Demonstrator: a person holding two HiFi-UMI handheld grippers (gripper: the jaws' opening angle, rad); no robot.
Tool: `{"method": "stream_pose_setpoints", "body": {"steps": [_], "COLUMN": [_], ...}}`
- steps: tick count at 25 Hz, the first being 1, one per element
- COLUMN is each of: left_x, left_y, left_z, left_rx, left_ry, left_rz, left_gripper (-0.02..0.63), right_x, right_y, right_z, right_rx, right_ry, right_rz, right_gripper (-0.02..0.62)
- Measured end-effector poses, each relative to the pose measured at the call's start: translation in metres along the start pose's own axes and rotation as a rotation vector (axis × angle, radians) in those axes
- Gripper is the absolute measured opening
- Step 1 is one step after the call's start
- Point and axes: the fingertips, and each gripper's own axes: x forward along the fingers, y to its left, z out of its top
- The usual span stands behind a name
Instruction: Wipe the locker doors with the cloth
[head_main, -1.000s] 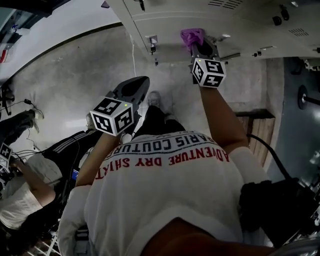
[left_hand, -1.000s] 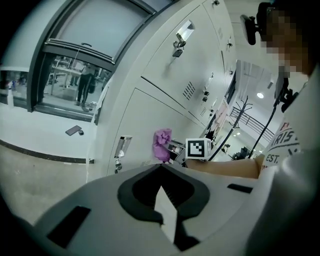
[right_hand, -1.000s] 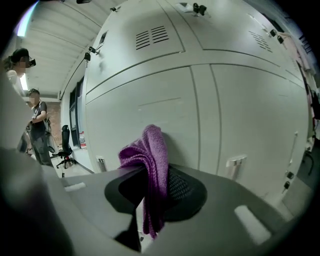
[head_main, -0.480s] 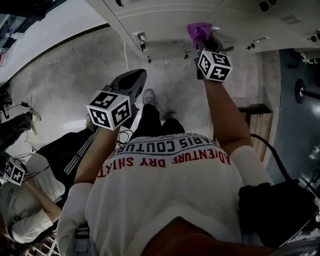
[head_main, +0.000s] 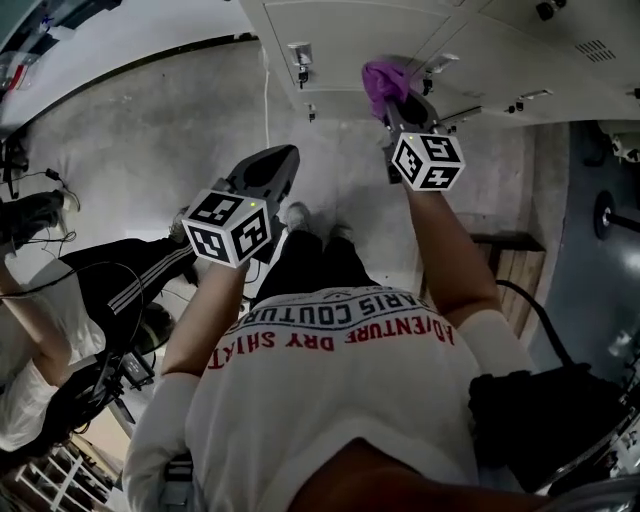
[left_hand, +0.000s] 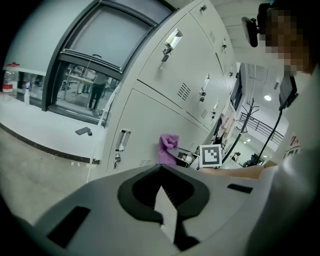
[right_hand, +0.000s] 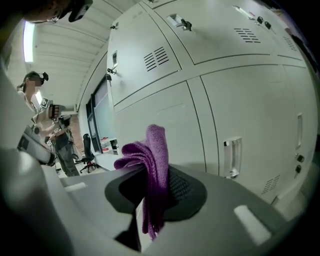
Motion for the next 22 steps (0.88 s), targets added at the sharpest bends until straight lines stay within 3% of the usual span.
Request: {"method": "stream_pose_setpoints", "body": {"steps": [8, 14, 22], "left_x": [-0.019, -0.020, -0.014], "left_y": [0.016, 0.045, 0.077], "left_z": [-0.026, -0.027, -0.042], "left_rx": [0.002, 0.032, 0.027], "left_ry": [0.050, 0.024, 0.032], "left_rz": [0.035, 0.053, 0.073], "left_gripper": [0.002, 0.002, 0.002], "right_x": [0.057, 0.113, 0.152], "right_y": [0.053, 0.073, 0.068], "right_z": [-0.045, -0.060, -0.075], "right_rx": [-0.041, -0.016, -0.029], "right_ry": [0.046, 0.002, -0.009], "right_rz": [0.116, 0.161, 0.139], "right_gripper": [0.063, 0.063, 0.063]}}
